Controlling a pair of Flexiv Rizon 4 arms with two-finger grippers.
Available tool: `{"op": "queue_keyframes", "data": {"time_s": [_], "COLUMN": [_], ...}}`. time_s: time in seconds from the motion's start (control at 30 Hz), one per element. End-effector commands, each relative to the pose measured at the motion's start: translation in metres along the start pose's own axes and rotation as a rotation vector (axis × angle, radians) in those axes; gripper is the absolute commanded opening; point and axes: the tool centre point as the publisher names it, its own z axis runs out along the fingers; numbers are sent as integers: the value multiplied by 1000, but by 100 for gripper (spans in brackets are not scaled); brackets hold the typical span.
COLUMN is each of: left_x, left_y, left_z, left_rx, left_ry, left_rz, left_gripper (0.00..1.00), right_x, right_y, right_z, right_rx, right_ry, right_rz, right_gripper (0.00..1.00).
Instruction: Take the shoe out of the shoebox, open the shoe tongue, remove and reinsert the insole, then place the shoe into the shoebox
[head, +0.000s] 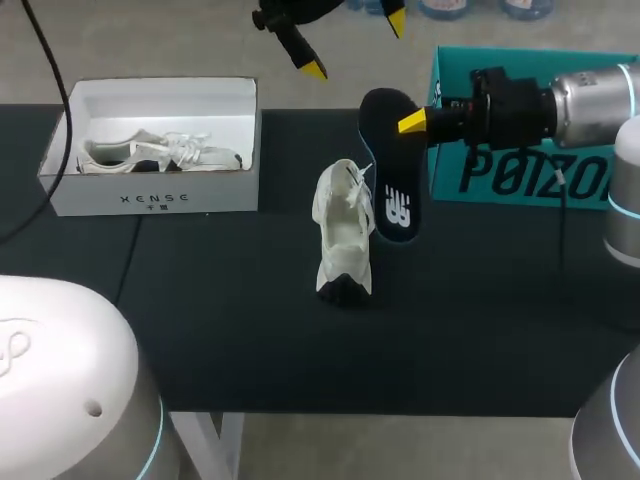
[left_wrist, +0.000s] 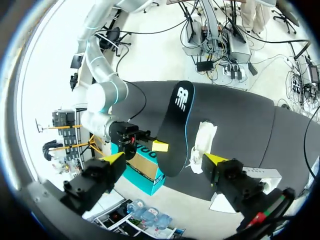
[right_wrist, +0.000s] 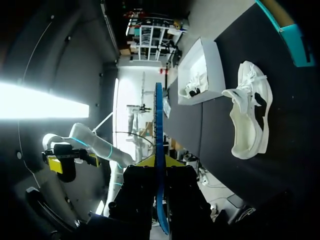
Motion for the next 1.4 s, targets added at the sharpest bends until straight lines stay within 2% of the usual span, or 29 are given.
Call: {"op": "queue_keyframes", "data": {"time_s": [0.03, 0.13, 0.27, 0.3, 0.37, 0.47, 0.67, 0.9, 1.07, 1.23, 1.37, 1.4], "left_x": [21, 21, 21, 23, 25, 25, 21, 21, 23, 22, 21, 21], "left_y": [-1, -1, -1, 1, 3, 4, -2, -6, -3, -4, -5, -5], "left_z": [2, 2, 2, 6, 11, 18, 36, 55, 58, 61, 66, 68], "left_rx": [44, 44, 44, -1, -35, -72, -37, -4, -20, -14, -11, -11], "left_ry": [-701, -701, -701, -711, -809, -881, -1023, -1000, -971, -876, -889, -889], "left_rz": [-121, -121, -121, -71, -45, 6, 87, 145, 129, 62, 60, 59], "left_gripper": [100, 100, 100, 100, 100, 100, 100, 100, 100, 100, 100, 97], "right_x": [2, 2, 13, 16, 21, 27, 39, 48, 50, 50, 52, 53], "right_y": [-4, -6, -7, -7, -6, -5, -5, -5, -4, -3, -1, -1], "right_z": [-1, -1, -5, -6, -7, -9, -13, -15, -16, -12, -5, -4], "right_rx": [-4, -5, 9, 2, -4, -10, -22, -11, -13, -4, 7, 9], "right_ry": [-9, -15, 50, 46, 52, 68, 87, 115, 110, 125, 131, 129], "right_rz": [1, 1, 41, 39, 39, 41, 34, 31, 34, 37, 32, 30], "right_gripper": [0, 0, 0, 0, 0, 0, 0, 0, 0, 0, 0, 0]}}
